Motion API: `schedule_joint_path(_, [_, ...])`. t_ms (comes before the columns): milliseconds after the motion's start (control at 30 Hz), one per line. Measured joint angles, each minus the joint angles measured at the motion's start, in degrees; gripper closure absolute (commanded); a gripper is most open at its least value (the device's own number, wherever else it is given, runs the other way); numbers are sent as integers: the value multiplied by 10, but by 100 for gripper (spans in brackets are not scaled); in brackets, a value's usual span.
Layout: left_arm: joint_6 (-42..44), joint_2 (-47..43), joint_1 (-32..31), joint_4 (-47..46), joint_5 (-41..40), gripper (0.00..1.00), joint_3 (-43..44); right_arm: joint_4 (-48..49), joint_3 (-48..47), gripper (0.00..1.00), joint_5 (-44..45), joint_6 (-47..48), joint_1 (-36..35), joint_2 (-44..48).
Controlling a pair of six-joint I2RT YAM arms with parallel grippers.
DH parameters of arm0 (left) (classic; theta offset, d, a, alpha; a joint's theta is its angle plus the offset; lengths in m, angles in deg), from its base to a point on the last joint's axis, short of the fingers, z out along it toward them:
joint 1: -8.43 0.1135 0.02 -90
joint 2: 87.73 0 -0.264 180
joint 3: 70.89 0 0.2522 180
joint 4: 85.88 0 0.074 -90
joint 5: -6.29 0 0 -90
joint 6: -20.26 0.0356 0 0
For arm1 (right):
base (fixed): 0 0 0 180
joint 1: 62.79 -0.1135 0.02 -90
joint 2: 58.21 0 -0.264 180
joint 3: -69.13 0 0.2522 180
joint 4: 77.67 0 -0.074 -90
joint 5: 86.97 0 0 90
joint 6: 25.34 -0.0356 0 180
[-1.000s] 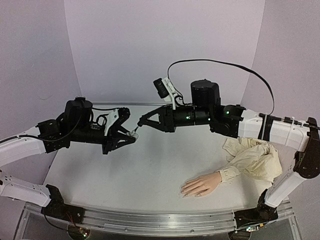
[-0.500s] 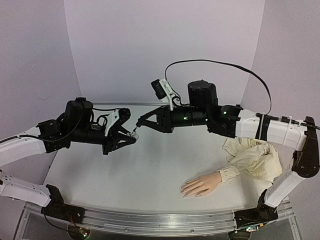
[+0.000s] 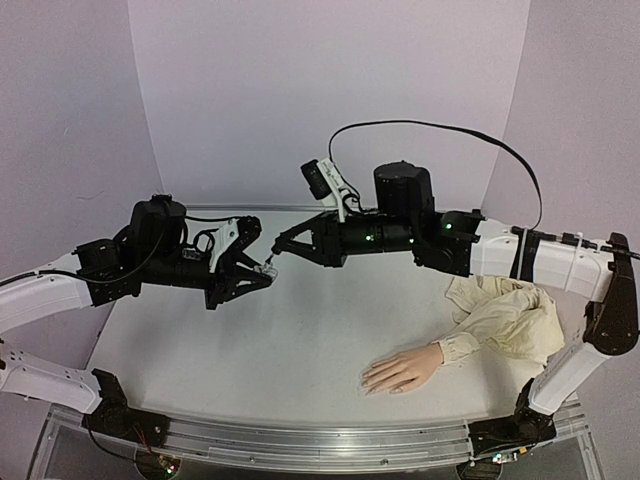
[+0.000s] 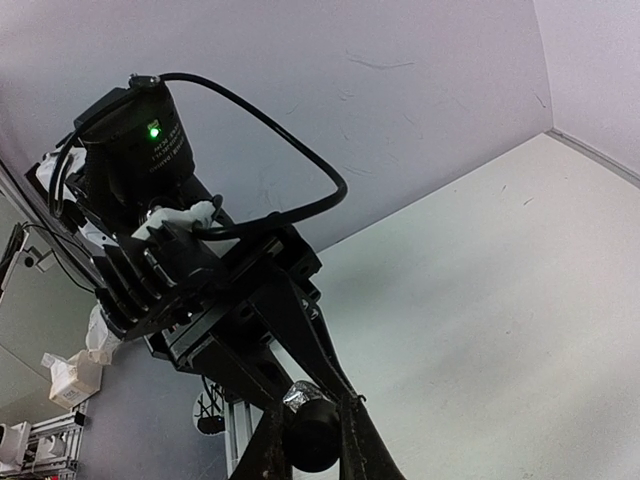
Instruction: Paint the nails
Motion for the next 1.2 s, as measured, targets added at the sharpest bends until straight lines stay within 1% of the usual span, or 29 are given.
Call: schedule_joint_path(1200, [0, 3, 0, 0, 0, 100, 0, -11, 9, 100, 9, 4, -7, 4])
